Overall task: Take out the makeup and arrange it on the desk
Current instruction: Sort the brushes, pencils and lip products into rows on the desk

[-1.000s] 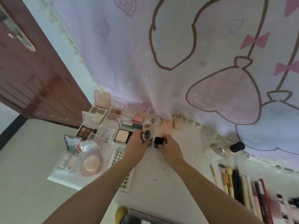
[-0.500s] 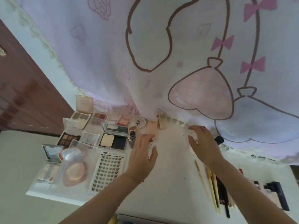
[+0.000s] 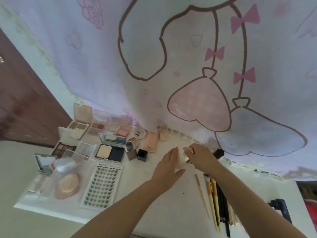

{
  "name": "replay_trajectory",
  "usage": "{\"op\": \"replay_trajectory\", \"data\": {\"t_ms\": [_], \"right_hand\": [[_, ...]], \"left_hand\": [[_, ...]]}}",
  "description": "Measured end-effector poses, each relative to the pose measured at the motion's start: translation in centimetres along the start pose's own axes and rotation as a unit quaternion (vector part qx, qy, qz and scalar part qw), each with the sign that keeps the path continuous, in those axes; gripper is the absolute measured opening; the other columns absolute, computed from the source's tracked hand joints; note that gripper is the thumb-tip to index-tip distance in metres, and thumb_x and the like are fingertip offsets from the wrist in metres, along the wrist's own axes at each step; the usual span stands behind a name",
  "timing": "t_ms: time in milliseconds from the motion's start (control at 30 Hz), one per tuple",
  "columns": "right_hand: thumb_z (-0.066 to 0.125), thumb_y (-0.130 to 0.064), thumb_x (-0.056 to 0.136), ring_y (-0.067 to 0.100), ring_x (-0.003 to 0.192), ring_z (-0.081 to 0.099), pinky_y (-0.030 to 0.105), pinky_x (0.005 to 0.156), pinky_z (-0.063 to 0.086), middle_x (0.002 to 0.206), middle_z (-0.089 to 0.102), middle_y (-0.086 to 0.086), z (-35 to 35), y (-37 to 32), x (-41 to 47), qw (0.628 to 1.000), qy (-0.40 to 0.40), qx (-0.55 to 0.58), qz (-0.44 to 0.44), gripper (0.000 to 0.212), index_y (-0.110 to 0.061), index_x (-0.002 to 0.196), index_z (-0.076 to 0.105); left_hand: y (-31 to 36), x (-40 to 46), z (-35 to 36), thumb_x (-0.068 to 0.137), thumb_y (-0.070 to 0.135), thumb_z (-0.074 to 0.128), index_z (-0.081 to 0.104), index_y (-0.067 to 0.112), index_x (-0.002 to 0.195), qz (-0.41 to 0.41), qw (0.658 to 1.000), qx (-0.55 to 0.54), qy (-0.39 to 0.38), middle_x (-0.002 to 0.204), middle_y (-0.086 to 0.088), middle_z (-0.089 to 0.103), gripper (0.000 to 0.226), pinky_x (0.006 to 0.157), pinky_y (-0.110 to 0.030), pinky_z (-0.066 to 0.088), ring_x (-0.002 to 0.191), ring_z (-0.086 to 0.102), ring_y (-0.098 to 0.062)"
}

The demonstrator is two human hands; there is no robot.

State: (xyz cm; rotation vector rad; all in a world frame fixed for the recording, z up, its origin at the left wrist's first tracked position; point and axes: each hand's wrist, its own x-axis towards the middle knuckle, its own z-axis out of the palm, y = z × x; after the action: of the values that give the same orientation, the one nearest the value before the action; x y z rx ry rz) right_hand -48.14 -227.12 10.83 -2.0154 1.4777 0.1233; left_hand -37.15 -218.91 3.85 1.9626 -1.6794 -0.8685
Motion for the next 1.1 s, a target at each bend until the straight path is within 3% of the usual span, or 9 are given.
{"op": "replay_trajectory", "data": {"t_ms": [100, 167, 300, 500, 633, 767, 867, 967, 1100], "right_hand": [[0.039, -0.038, 0.098, 0.016, 0.064, 0.051, 0.027, 0.06, 0.04, 0.079, 0.057, 0.007, -1.2, -1.9, -1.0, 0.999, -0.001, 0.038, -0.025, 0.036, -0.006, 0.09, 0.054], [0.037, -0.042, 0.098, 0.012, 0.056, 0.042, 0.024, 0.055, 0.035, 0.069, 0.048, 0.003, -2.2, -3.0, -1.9, 0.999, 0.001, -0.002, -0.042, 0.04, -0.008, 0.082, 0.051], [0.037, -0.043, 0.098, 0.013, 0.049, 0.04, 0.022, 0.051, 0.034, 0.06, 0.047, 0.001, -3.7, -4.2, -3.2, 0.996, -0.074, 0.042, -0.031, 0.043, -0.01, 0.075, 0.052], [0.039, -0.033, 0.099, 0.012, 0.044, 0.037, 0.021, 0.045, 0.032, 0.057, 0.046, 0.001, -3.3, -5.3, -4.8, 0.985, -0.088, 0.149, 0.012, 0.036, -0.008, 0.076, 0.052], [0.039, -0.028, 0.098, 0.013, 0.046, 0.035, 0.022, 0.049, 0.032, 0.056, 0.044, 0.001, -2.3, -5.3, -5.4, 0.987, -0.063, 0.146, -0.023, 0.032, -0.007, 0.076, 0.052], [0.038, -0.024, 0.098, 0.01, 0.055, 0.044, 0.021, 0.056, 0.036, 0.066, 0.052, -0.001, -3.2, -5.3, -5.7, 0.985, -0.021, 0.127, -0.118, 0.026, -0.013, 0.083, 0.056], [0.039, -0.023, 0.1, 0.007, 0.082, 0.056, 0.017, 0.067, 0.045, 0.095, 0.06, -0.007, -4.3, -5.0, -6.2, 0.975, -0.03, 0.116, -0.189, 0.019, -0.025, 0.107, 0.056], [0.049, -0.014, 0.096, -0.002, 0.097, 0.057, 0.014, 0.078, 0.051, 0.107, 0.06, -0.018, -5.1, -4.3, -7.0, 0.959, -0.061, 0.146, -0.235, 0.028, -0.037, 0.11, 0.056], [0.047, -0.025, 0.096, 0.008, 0.102, 0.064, 0.024, 0.081, 0.055, 0.113, 0.065, -0.011, -5.8, -3.9, -7.6, 0.912, -0.117, 0.342, -0.194, 0.025, -0.025, 0.116, 0.062]], "left_hand": [[0.1, -1.3, -3.5, 0.092, 0.044, 0.052, 0.024, 0.017, 0.147, 0.023, 1.0, 0.005, 0.0, 0.142, -0.002, 0.04, 0.067, 0.101, -0.032, 0.038, 0.126, 0.043, -0.02], [0.2, -2.5, -5.5, 0.091, 0.044, 0.052, 0.041, 0.022, 0.135, 0.042, 0.998, -0.042, -0.031, 0.118, -0.001, 0.057, 0.05, 0.088, -0.038, 0.048, 0.101, 0.056, -0.019], [0.7, -4.5, -8.5, 0.092, 0.032, 0.055, 0.053, 0.021, 0.119, 0.082, 0.989, -0.117, -0.028, 0.091, 0.0, 0.059, 0.03, 0.062, -0.027, 0.046, 0.069, 0.051, -0.009], [0.5, -5.3, -10.5, 0.094, 0.035, 0.052, 0.059, 0.014, 0.111, 0.077, 0.985, -0.128, -0.081, 0.081, 0.0, 0.057, 0.028, 0.062, -0.033, 0.049, 0.065, 0.052, -0.013], [0.3, -5.9, -10.7, 0.098, 0.034, 0.046, 0.058, 0.011, 0.098, 0.052, 0.969, -0.205, -0.13, 0.082, 0.0, 0.063, 0.025, 0.054, -0.023, 0.047, 0.064, 0.059, -0.015], [1.3, -6.1, -11.6, 0.101, 0.035, 0.037, 0.056, 0.007, 0.106, 0.019, 0.921, -0.35, -0.167, 0.093, -0.013, 0.067, 0.035, 0.055, -0.024, 0.049, 0.07, 0.065, -0.023], [1.6, -6.2, -12.9, 0.102, 0.036, 0.032, 0.052, 0.008, 0.118, -0.028, 0.856, -0.481, -0.189, 0.094, -0.022, 0.067, 0.038, 0.052, -0.023, 0.048, 0.067, 0.065, -0.026], [1.3, -6.4, -13.7, 0.101, 0.037, 0.031, 0.049, 0.008, 0.124, -0.065, 0.807, -0.539, -0.232, 0.094, -0.022, 0.068, 0.041, 0.051, -0.022, 0.05, 0.067, 0.065, -0.025], [1.1, -6.6, -13.7, 0.101, 0.037, 0.033, 0.048, 0.008, 0.127, -0.05, 0.847, -0.475, -0.232, 0.1, -0.018, 0.068, 0.042, 0.055, -0.024, 0.051, 0.076, 0.066, -0.025]]}}
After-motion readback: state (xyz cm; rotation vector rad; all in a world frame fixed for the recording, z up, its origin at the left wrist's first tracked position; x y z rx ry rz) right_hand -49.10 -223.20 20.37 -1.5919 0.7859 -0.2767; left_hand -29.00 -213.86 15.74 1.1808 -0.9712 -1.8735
